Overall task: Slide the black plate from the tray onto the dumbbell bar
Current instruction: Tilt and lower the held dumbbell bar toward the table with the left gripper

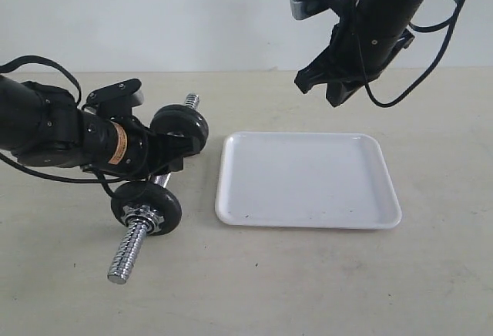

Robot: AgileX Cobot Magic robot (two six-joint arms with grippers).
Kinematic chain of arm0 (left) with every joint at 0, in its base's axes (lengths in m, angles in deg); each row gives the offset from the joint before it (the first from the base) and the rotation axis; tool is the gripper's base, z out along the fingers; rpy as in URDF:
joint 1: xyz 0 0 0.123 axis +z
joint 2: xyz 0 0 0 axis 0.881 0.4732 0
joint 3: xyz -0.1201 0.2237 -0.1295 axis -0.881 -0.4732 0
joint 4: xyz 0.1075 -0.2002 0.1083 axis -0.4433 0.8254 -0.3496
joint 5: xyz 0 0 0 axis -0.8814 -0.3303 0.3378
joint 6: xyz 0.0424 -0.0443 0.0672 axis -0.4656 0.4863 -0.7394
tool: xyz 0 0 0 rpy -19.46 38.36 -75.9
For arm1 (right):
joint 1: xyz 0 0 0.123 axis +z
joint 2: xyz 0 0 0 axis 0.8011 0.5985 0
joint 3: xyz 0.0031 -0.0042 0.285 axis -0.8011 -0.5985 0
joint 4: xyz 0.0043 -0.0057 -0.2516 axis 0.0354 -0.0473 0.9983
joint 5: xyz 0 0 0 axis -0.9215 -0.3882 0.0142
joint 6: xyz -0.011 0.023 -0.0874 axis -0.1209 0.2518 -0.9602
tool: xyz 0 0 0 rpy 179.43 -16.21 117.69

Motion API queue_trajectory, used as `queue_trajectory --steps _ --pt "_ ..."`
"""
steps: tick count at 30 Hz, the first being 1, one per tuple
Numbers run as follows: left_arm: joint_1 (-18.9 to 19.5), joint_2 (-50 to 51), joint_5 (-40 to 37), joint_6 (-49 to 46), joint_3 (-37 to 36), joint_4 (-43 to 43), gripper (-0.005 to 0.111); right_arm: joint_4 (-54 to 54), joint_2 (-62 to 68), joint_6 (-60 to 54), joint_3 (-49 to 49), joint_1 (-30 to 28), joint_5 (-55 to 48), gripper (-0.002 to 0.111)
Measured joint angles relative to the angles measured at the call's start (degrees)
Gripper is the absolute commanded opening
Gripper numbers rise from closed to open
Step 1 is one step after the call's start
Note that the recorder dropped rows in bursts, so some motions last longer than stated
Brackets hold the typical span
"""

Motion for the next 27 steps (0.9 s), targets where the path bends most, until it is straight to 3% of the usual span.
queue_trajectory --steps 27 --pt "-0.3 1.3 0.1 0.7 2.5 -0.7 0.004 0.0 0.0 -0.1 0.0 0.0 -0.1 0.0"
